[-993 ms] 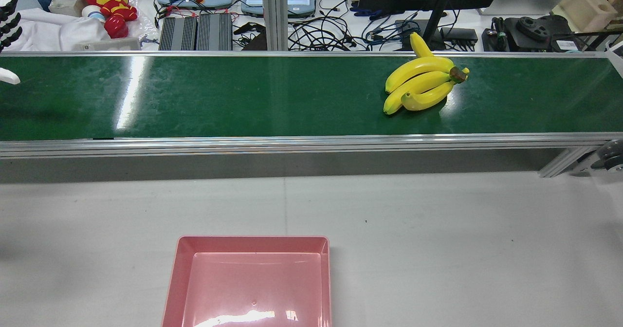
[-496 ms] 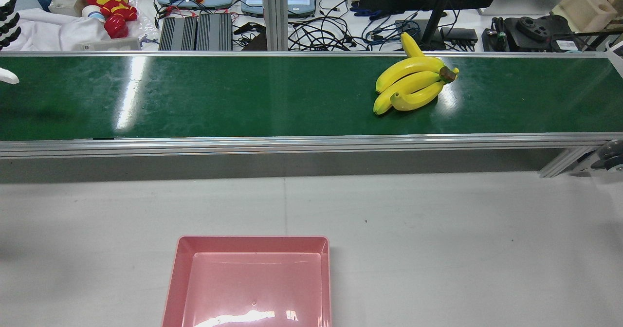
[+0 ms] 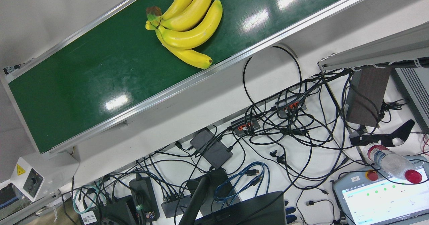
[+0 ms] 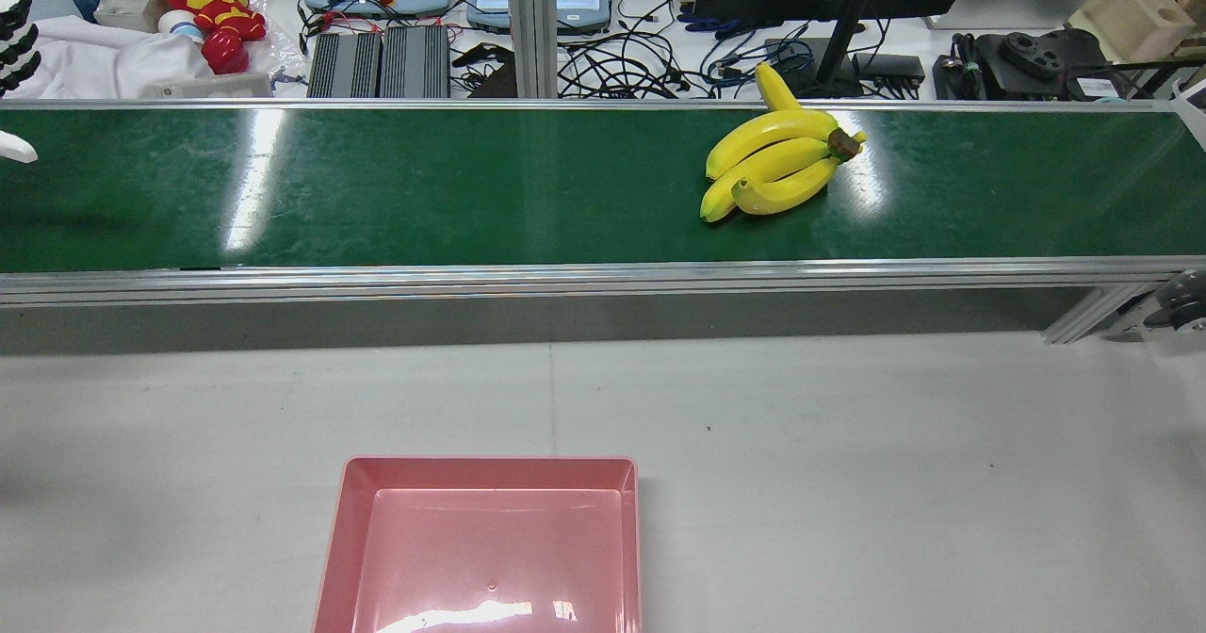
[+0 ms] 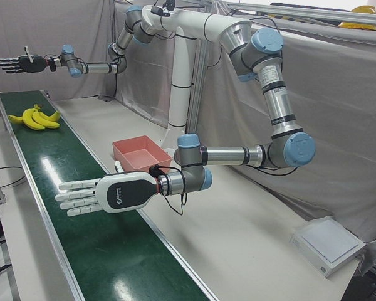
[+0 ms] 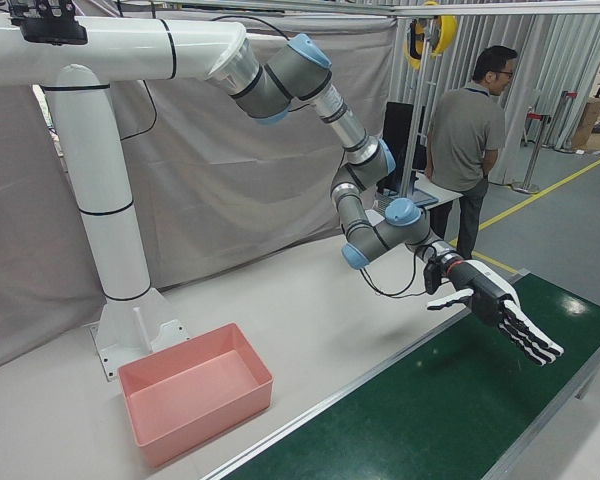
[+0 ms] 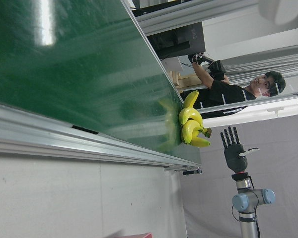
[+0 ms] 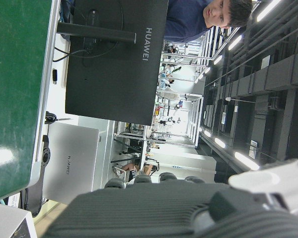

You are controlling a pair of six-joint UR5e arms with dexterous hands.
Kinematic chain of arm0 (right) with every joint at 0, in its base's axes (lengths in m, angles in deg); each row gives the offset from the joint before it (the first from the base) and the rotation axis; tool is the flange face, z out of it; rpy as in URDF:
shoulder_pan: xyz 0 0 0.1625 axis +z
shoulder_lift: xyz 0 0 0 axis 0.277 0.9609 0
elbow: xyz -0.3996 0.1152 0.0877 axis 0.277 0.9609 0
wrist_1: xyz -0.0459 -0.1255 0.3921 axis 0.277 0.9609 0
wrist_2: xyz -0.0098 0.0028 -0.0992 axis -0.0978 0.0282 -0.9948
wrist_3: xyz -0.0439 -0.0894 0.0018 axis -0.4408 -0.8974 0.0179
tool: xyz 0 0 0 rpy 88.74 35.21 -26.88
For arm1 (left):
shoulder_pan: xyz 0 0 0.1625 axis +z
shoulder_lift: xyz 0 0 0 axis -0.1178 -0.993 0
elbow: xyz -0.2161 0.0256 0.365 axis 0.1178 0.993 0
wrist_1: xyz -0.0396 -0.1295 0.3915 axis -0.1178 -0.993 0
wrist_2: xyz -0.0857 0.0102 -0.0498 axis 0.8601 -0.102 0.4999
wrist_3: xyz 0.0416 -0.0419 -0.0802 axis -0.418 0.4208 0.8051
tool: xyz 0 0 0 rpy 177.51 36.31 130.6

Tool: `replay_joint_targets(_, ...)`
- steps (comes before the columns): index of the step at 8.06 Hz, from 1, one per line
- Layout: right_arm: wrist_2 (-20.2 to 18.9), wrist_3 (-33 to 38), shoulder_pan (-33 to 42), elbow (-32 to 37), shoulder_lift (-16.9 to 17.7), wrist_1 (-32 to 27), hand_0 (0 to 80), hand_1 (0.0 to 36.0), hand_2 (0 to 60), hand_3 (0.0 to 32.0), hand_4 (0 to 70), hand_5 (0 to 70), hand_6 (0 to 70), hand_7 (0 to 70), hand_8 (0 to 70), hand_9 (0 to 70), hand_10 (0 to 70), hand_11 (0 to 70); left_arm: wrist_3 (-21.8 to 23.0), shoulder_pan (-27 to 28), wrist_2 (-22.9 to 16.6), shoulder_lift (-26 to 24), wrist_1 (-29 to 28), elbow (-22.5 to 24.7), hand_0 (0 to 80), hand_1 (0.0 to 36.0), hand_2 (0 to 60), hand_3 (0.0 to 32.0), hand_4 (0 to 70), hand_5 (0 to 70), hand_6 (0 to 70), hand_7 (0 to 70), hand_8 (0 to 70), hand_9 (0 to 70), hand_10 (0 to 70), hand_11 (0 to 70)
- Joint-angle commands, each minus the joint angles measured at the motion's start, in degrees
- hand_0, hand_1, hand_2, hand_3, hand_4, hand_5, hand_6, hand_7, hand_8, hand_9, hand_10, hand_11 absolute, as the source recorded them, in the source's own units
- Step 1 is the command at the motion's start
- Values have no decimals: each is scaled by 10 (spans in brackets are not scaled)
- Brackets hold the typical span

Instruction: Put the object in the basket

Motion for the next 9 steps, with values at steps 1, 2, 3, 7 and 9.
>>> replay_joint_targets(1, 0, -1, 0, 0, 0, 0, 0, 0, 0, 0, 0, 0, 0, 0, 0, 0, 0, 0, 1, -1, -1, 0, 0, 0, 615, 116, 0, 10, 96, 0, 0, 9, 15, 41, 14, 43)
replay_joint_targets(2, 0, 0, 0, 0, 0, 0, 0, 0, 0, 0, 0, 0, 0, 0, 0, 0, 0, 0, 1, -1, -1, 0, 1, 0, 613, 114, 0, 10, 95, 0, 0, 8, 16, 42, 12, 41)
replay_joint_targets(3, 0, -1, 0, 0, 0, 0, 0, 0, 0, 0, 0, 0, 0, 0, 0, 0, 0, 0, 0, -1, -1, 0, 2, 0, 617, 116, 0, 10, 93, 0, 0, 9, 16, 42, 13, 43)
replay_joint_targets(7, 0, 0, 0, 0, 0, 0, 0, 0, 0, 0, 0, 0, 0, 0, 0, 0, 0, 0, -25, -1, -1, 0, 4, 1, 622, 118, 0, 0, 109, 0, 0, 12, 21, 46, 14, 43)
replay_joint_targets(9, 0, -1, 0, 0, 0, 0, 0, 0, 0, 0, 0, 0, 0, 0, 0, 0, 0, 0, -34, -2, -1, 0, 5, 1, 616, 118, 0, 4, 104, 0, 0, 14, 20, 47, 15, 45)
